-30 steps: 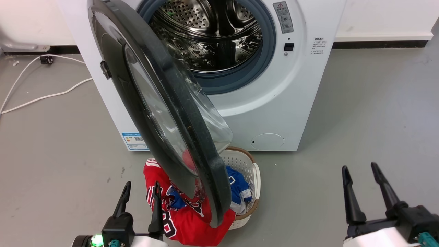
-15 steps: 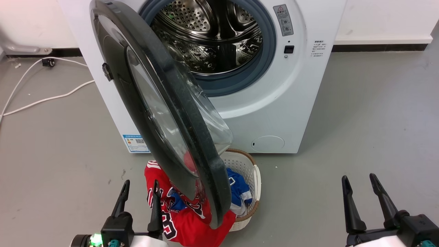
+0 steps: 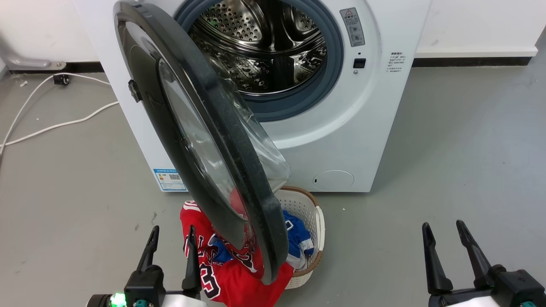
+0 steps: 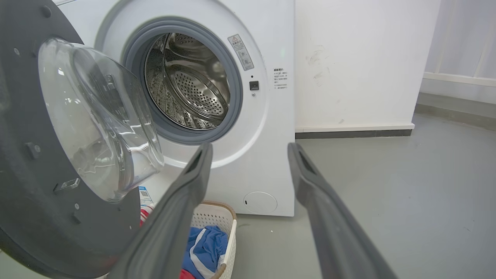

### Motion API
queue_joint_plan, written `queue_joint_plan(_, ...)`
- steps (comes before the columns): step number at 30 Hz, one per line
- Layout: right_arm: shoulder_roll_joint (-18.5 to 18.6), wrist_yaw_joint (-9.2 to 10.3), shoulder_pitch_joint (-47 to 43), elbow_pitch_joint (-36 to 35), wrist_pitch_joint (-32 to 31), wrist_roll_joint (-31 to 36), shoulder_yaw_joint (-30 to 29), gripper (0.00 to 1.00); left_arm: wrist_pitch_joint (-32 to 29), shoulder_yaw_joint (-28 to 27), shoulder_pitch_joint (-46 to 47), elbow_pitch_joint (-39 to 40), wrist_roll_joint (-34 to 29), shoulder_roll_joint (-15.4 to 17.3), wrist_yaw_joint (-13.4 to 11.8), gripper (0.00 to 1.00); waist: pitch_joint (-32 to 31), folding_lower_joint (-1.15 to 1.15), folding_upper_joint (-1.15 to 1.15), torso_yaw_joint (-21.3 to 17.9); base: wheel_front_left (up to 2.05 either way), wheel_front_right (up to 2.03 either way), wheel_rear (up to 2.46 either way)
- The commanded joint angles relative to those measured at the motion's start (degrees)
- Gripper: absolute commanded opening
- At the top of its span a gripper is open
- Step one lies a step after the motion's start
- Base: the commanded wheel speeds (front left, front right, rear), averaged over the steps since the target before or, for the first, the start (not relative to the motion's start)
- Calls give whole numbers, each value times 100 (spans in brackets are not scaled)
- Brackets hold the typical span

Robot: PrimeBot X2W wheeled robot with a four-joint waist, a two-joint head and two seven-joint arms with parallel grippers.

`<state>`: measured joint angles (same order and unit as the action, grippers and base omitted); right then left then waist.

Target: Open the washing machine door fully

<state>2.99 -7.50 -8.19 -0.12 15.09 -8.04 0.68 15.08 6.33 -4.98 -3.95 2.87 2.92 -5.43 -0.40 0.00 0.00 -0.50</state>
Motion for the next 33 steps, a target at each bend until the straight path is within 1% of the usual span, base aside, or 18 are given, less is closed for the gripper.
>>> queue_joint_plan(1, -21, 1, 10, 10, 10, -8, 10, 100, 15, -27, -57, 20, 44, -6, -31, 100, -3, 0, 0, 1, 0, 0, 0)
queue_joint_plan(3, -21, 1, 15, 22, 10, 1, 11, 100, 15, -30, -59, 18, 60, -7, -39, 100, -10, 0, 0, 0, 0, 0, 0)
queue_joint_plan(4, -21, 1, 19, 28, 10, 11, 12, 100, 14, -44, -54, 44, 79, -6, -50, 47, -14, 0, 0, -1, 0, 0, 0)
queue_joint_plan(5, -21, 1, 24, 32, 10, 27, 14, 100, 15, -66, -41, 84, 81, -5, -69, 16, -17, 0, 0, -1, 0, 0, 0)
queue_joint_plan(6, -21, 1, 31, 32, 10, 43, 16, 100, 15, -77, -36, 110, 74, -6, -77, 0, -21, 0, 0, -2, 0, 0, 0)
queue_joint_plan(10, -21, 1, 49, 28, 10, 46, -5, 100, 14, -193, 58, 334, 49, -6, -84, 0, -38, 0, 0, 5, 0, 0, 0)
queue_joint_plan(14, -21, 1, 65, 37, 10, 50, -15, 100, 14, -284, 241, 732, -5, -6, -79, 0, -52, 0, 0, 21, 0, 0, 0)
queue_joint_plan(20, -21, 1, 75, 40, 10, 50, 15, 100, 14, -279, 616, 1480, -184, 22, 83, 0, -66, 0, 0, 4, 0, 0, 0)
queue_joint_plan(26, -21, 1, 100, 49, 11, 47, 43, 100, 14, 176, 966, 2107, -339, 23, 298, 0, -75, 0, 0, -30, 0, 0, 0)
queue_joint_plan(30, -21, 1, 108, 37, 10, 44, 53, 100, 14, 595, 1172, 2287, -362, 16, 438, 0, -68, 0, 0, -52, 0, 0, 0)
queue_joint_plan(33, -21, 1, 100, 31, 10, 34, 59, 100, 14, 888, 1319, 2378, -343, 11, 474, 0, -63, 0, 0, -73, 0, 0, 0)
